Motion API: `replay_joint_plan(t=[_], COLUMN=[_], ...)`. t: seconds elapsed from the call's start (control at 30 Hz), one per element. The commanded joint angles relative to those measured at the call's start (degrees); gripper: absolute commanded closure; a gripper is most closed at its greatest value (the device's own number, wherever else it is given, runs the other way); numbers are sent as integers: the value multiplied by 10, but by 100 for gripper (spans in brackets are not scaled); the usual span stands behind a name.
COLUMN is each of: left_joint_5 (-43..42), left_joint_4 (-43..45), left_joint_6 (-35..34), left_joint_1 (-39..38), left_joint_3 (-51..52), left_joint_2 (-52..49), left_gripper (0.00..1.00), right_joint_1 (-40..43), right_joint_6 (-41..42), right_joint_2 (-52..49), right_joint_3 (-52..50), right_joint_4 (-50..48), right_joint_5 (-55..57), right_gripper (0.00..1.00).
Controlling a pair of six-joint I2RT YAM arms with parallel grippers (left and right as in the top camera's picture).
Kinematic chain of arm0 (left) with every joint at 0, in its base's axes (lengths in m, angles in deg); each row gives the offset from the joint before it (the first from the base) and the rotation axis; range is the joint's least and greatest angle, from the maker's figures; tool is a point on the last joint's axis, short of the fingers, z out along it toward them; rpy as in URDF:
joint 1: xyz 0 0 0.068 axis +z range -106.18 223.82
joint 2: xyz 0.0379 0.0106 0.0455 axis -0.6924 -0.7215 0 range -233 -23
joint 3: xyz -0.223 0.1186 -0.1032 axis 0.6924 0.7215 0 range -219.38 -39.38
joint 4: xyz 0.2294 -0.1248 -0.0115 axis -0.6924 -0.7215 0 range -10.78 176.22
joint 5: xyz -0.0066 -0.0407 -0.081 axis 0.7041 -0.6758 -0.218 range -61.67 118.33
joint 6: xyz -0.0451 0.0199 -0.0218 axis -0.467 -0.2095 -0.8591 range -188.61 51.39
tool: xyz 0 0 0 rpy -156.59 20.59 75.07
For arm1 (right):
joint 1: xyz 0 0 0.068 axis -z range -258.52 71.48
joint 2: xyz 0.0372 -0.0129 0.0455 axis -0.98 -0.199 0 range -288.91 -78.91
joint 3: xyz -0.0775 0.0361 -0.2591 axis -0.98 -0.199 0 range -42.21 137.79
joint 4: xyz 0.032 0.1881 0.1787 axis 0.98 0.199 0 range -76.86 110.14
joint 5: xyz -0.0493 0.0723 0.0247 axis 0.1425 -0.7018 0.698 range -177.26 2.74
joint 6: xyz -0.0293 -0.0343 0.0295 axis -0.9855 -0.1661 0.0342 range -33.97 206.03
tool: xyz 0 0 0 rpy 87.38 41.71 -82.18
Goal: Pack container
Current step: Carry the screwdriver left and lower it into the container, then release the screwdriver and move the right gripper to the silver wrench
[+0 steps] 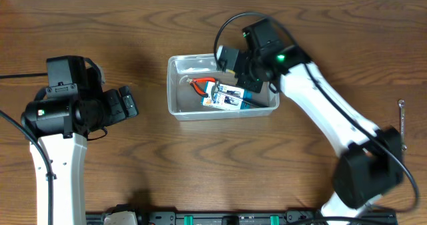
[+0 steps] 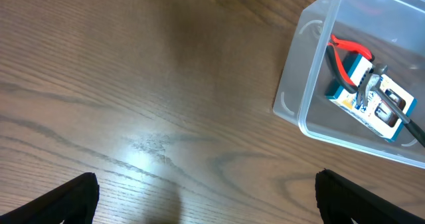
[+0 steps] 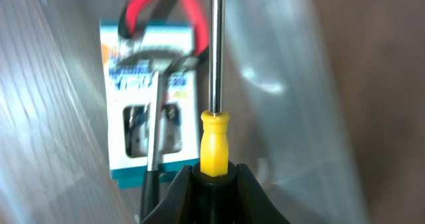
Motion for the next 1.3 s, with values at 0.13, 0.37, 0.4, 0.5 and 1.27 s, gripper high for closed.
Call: replay_joint_plan(t=[0.13,0.37,0.4,0.5,1.27], left_joint_5=[7,7,7,7,7], left_joint_4=[-2,-2,-2,-2,3], left_joint_6=[10,10,10,10,12], left_joint_1=[1,1,1,1,1], left_joint_3=[-10,-10,-10,-10,-10], left_joint_2=[-3,-3,-3,-3,-3], left_gripper=[4,4,4,4,4], right_joint_1=[-3,-3,-3,-3,405], right_joint_6=[-33,-32,-31,-13,454], right_joint_2=[-83,-87,-87,-82,107], right_joint_3=[0,2,3,13,130], right_joint_4=[21,19,19,34,249], right_joint_5=[-3,0,2,2,166], right_gripper=[99,47,44,28,14])
